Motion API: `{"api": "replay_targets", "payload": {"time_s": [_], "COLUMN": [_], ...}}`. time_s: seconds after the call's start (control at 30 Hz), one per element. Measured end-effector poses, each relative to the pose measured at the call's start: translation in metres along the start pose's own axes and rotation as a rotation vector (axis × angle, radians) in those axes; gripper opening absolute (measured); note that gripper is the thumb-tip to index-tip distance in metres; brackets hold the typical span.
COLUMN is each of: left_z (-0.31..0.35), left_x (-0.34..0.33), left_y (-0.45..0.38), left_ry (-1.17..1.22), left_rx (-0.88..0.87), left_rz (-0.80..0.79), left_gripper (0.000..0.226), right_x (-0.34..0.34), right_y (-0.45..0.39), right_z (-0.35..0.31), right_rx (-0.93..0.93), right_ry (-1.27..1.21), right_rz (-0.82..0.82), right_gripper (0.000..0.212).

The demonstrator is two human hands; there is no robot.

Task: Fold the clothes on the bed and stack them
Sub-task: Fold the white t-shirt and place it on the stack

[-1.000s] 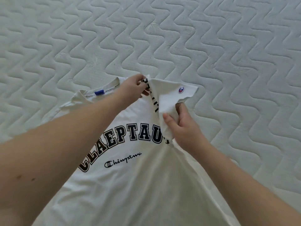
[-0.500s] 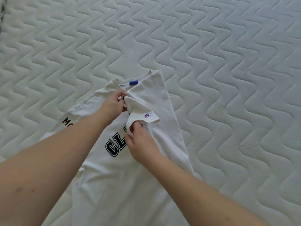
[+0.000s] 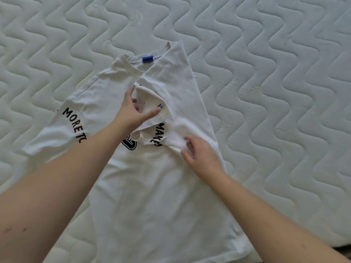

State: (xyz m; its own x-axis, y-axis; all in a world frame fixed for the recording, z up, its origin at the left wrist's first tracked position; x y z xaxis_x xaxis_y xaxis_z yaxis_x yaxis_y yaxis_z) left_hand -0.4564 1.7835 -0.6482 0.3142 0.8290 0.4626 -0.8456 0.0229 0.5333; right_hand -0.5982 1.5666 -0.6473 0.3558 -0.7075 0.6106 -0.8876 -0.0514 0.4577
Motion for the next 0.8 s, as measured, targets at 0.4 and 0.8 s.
{"api": "replay_targets", "payload": {"time_s": [0.4,0.8], "left_z": [-0.005,-0.035], "left_x": [0.008,-0.017], "left_y": [0.032,0.051], "left_ry": [-0.265,0.171], "left_rx": [0.006,0.446], "left_rz": [0.315,0.236], "left_gripper": [0.03,0.043], "right_x": [-0.007,0.006], "right_y": [0.091,0.192], "right_z": [0.052,0.128], "right_rx": [-0.256,-0.496], "right_ry": [0.579,0.624], "right_rz": [0.002,-0.014], "right_gripper": [0.032,0.067]}}
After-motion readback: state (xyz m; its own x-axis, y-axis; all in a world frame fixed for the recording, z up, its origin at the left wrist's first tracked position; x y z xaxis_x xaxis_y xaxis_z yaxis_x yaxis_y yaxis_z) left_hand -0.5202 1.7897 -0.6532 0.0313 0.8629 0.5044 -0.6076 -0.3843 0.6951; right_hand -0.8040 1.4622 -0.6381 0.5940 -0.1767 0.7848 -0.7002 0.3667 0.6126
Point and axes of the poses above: each hand's wrist, its own y-axis away from the middle knuckle, its own x-axis out of the back of the hand, z = x × y, the point moved 4 cm from there along -y, towards the middle knuckle, and after that the axes turned 1 degree about -z, right-handed, at the moved point
